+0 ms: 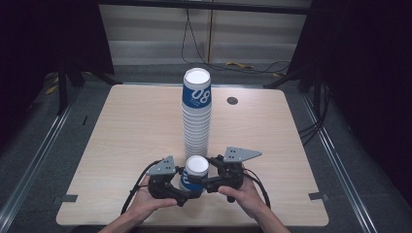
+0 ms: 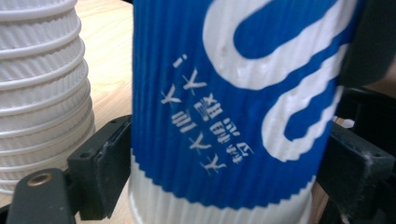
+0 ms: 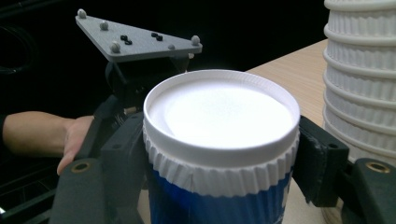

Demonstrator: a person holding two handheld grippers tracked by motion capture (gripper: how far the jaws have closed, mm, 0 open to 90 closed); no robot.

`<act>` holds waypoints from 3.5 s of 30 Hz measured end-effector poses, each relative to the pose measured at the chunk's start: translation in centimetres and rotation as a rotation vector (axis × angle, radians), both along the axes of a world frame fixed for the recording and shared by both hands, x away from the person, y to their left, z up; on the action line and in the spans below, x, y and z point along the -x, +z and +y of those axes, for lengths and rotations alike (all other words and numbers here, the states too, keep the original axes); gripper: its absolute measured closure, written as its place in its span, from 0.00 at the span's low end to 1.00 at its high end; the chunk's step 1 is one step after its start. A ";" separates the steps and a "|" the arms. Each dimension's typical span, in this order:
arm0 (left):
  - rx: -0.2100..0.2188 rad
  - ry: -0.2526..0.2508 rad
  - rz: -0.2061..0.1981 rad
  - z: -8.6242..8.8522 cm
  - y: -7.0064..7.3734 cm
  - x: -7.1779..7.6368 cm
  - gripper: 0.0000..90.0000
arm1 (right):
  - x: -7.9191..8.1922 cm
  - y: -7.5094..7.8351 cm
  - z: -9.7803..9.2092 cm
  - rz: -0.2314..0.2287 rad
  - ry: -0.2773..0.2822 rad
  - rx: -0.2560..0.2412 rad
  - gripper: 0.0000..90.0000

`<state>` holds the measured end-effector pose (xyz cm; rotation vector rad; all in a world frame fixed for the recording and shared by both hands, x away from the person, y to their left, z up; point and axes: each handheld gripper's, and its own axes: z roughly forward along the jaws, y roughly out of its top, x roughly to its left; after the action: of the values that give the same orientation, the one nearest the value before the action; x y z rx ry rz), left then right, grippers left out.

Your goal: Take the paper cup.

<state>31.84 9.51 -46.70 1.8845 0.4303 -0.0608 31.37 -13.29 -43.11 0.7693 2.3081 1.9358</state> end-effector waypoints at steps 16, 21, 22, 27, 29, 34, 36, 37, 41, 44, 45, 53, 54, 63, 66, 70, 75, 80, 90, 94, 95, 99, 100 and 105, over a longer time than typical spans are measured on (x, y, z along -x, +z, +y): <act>-0.028 -0.012 -0.037 0.1 0.2 0.3 0.23 | 0.1 0.0 0.3 -0.002 0.016 0.035 0.31; -0.033 -0.024 -0.029 0.1 0.2 0.3 0.24 | 0.3 0.2 0.5 0.006 0.000 0.079 0.21; -0.040 -0.027 -0.033 0.1 0.2 0.3 0.24 | 0.2 0.2 0.5 0.010 0.000 0.078 0.19; -0.079 -0.020 -0.025 0.2 0.0 0.1 0.24 | 0.1 0.2 0.2 0.037 -0.008 0.080 0.17; -0.086 -0.016 -0.020 0.2 -0.1 0.0 0.24 | 0.1 0.2 0.1 0.036 -0.008 0.078 0.17; -0.105 -0.009 -0.024 0.5 0.0 0.0 0.24 | -0.1 0.4 -0.5 0.049 -0.015 0.074 0.16; -0.107 -0.009 -0.018 0.7 0.0 0.0 0.24 | 0.0 0.6 -0.7 0.047 -0.011 0.074 0.16; -0.107 -0.009 -0.018 0.7 0.0 0.0 0.24 | 0.0 0.7 -0.8 0.042 -0.014 0.079 0.16; -0.129 -0.013 0.003 1.0 0.1 -0.2 0.24 | 0.0 1.0 -1.3 0.038 -0.028 0.086 0.17; -0.147 -0.009 -0.012 1.2 0.3 -0.2 0.24 | -0.1 1.0 -1.5 0.040 -0.029 0.102 0.17; -0.147 -0.010 -0.011 1.3 0.4 -0.3 0.24 | -0.1 1.0 -1.5 0.041 -0.028 0.112 0.17; -0.191 -0.014 0.007 1.7 0.5 -0.5 0.24 | -0.3 0.9 -1.6 0.068 -0.008 0.140 0.18; -0.191 -0.014 0.007 1.7 0.5 -0.5 0.24 | -0.3 0.9 -1.6 0.068 -0.008 0.140 0.18; -0.241 -0.018 0.029 1.5 0.6 -0.8 0.25 | -0.5 0.7 -1.7 0.083 -0.007 0.231 0.17; -0.258 -0.020 0.029 1.3 0.7 -1.0 0.25 | -0.5 0.7 -1.6 0.084 -0.004 0.243 0.17; -0.282 -0.047 0.016 1.4 0.8 -1.2 0.25 | -0.6 0.7 -1.5 0.107 0.022 0.292 0.17; -0.303 -0.061 0.009 1.4 1.1 -1.4 0.25 | -0.7 1.0 -1.4 0.099 0.068 0.332 0.17; -0.332 -0.068 -0.015 1.3 1.6 -1.4 0.25 | -0.7 1.4 -1.1 0.073 0.104 0.386 0.20; -0.453 -0.122 -0.054 0.2 1.5 -1.2 0.25 | -0.5 1.7 -0.6 0.050 0.149 0.500 0.23; -0.483 -0.137 -0.044 -0.4 1.1 -1.1 0.25 | -0.6 1.6 -0.4 0.040 0.162 0.539 0.23; -0.487 -0.144 -0.045 -0.6 0.9 -1.1 0.25 | -0.6 1.5 -0.3 0.045 0.171 0.551 0.23; -0.508 -0.152 -0.046 -1.1 0.7 -0.8 0.25 | -1.0 1.4 0.1 0.055 0.203 0.614 0.23; -0.506 -0.155 -0.046 -1.2 0.7 -0.8 0.25 | -1.0 1.4 0.2 0.057 0.205 0.620 0.23; -0.518 -0.160 -0.047 -1.4 0.6 -0.8 0.25 | -1.0 1.3 0.4 0.054 0.226 0.624 0.27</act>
<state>32.61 8.09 -46.09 2.4232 0.2771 -0.0111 32.39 -12.94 -41.81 0.5118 2.8856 1.1178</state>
